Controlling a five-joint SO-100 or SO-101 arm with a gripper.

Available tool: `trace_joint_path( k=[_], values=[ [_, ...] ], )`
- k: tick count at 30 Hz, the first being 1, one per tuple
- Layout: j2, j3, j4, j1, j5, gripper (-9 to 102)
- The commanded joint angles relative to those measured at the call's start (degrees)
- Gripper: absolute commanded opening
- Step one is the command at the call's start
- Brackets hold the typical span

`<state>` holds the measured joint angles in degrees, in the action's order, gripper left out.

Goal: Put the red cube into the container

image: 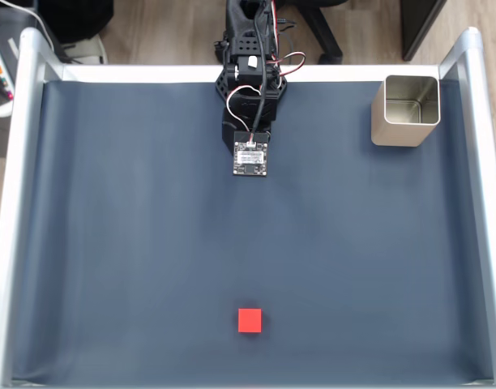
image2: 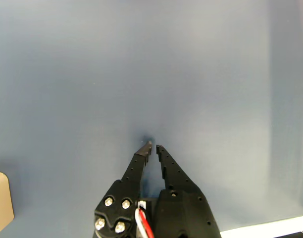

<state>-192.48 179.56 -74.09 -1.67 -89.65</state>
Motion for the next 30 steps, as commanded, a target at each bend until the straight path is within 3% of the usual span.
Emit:
trace_joint_path(
  k=[1, 30],
  values=[
    [0.3, -0.3, -0.5, 0.5, 0.4, 1],
    [0.2, -0.3, -0.5, 0.0, -0.2, 0]
  ],
)
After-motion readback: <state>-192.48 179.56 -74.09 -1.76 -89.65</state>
